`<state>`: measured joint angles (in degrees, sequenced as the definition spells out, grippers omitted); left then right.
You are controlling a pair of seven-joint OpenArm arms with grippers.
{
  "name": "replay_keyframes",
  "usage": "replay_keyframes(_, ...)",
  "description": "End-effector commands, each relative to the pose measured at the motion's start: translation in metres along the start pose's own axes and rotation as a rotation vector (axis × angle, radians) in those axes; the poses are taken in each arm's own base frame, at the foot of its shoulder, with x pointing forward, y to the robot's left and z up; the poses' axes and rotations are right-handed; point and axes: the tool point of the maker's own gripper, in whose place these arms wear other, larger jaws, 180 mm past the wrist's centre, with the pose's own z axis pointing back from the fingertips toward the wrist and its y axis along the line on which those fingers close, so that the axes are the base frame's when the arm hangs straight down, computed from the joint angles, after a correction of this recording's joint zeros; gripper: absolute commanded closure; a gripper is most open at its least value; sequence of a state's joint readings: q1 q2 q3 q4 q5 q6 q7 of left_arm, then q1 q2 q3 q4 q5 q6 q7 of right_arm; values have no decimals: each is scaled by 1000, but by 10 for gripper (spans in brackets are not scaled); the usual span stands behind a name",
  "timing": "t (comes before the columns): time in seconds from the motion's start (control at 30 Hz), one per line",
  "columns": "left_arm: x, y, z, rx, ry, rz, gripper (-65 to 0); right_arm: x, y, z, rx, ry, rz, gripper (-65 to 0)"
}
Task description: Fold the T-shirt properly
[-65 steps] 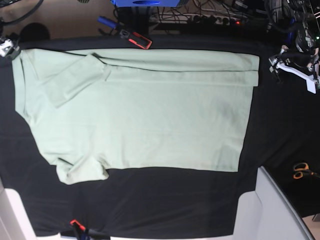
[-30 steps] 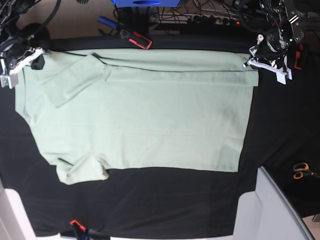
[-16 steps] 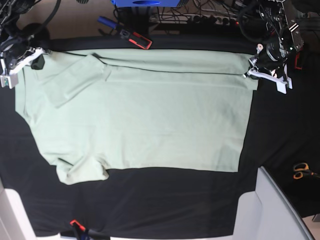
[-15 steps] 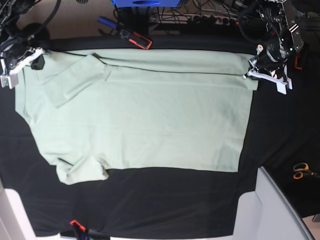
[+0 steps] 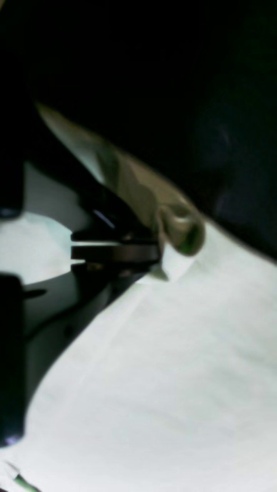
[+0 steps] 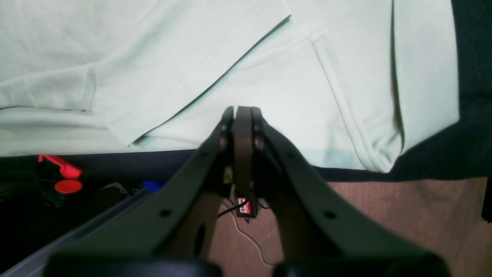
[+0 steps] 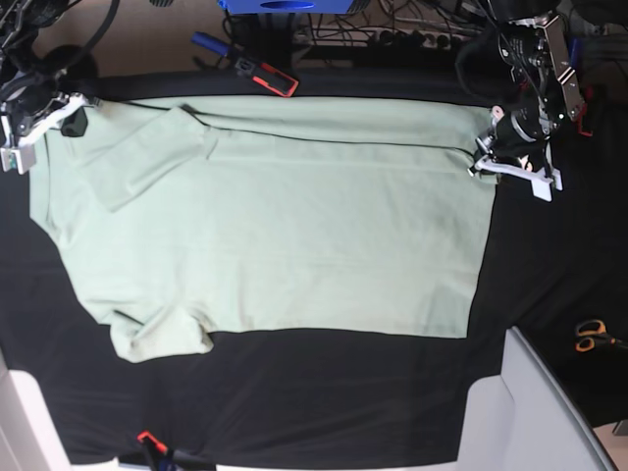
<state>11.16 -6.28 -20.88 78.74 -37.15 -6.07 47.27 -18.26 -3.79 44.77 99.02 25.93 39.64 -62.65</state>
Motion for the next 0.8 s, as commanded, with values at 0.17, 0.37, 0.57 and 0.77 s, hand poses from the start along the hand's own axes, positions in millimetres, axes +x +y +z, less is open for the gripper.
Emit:
replay_keyframes(0.17, 24, -9, 0, -23, -55, -2, 0, 12, -1, 4, 1, -39, 19, -1)
replay_keyframes(0.37, 39, -18, -1, -41, -85, 1, 0, 13, -4, 5, -6, -38, 28, -1)
replay_keyframes(0.57, 54, -29, -6, -62, -110, 9, 0, 13, -4, 4, -4, -37, 29, -1)
replay_keyframes(0.77, 83, -53, 2, -108, -174, -15, 0, 13, -4, 4, -4, -37, 29, -1)
